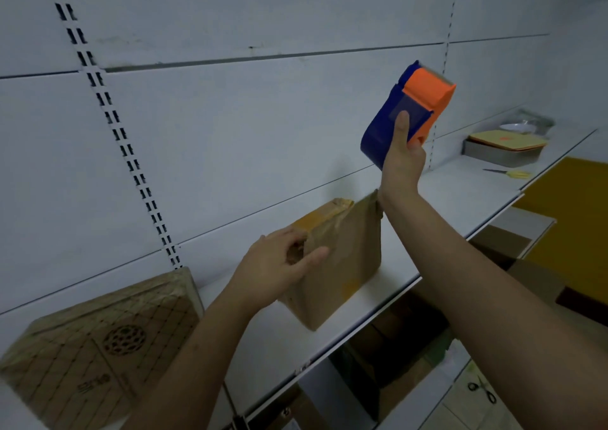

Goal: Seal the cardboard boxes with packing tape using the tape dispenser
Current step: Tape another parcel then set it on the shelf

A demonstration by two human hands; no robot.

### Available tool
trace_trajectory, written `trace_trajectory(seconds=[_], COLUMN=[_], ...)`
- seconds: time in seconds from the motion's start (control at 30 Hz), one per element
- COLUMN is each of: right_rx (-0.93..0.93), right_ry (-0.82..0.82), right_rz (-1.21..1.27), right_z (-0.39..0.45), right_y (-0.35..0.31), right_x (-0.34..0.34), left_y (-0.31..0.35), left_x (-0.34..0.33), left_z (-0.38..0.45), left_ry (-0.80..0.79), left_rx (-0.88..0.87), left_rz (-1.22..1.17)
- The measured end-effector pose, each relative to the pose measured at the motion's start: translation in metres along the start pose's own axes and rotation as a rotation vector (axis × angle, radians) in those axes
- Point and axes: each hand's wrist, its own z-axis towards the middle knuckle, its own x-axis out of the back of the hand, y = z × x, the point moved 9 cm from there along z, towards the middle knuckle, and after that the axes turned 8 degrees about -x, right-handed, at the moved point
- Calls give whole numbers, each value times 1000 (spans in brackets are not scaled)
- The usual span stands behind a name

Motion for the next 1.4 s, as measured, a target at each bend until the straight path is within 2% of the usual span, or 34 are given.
trace_trajectory(seconds=[0.1,0.2,0.33,0.43,0.57,0.63,0.73,0.9,1.03,1.13,1.2,1.33,1.4], right_rx=[-28,-69,-67,-178,-354,-346,-323,-284,-289,-343,-439,-634,-649], right_ry=[-1,2,-71,-173,-278,-290,-335,-386,-307,-283,-306,-390,-406], right_rz=[-7,49,-57,-94,-228,-312,-384,-354,-203,-230,-251,-330,-421], right_z=[4,4,-1,-12,-28,-30,-34,-52,-64,-68,-71,-82,-87], right_y=[8,16,17,28,56,61,58,50,31,21,23,25,19], right_x=[-12,-9,1,2,-5,-8,-17,-15,9,31,47,80,92], left_y=[-14,-28,-35,-33,-23,-13,1,3,10,25,37,51,45], left_x=[6,5,-3,-6,-17,-22,-33,-28,-31,-40,-36,-23,-16], left_z=[5,4,5,5,6,3,-2,-2,5,15,19,18,18], left_ry=[193,311,310,321,176,90,-43,60,192,162,168,143,128], left_rx=[178,215,117,67,20,-5,-33,-108,6,91,37,-90,-101], left_rz=[63,-109,-66,-34,71,120,326,440,556,668,584,-44,-132])
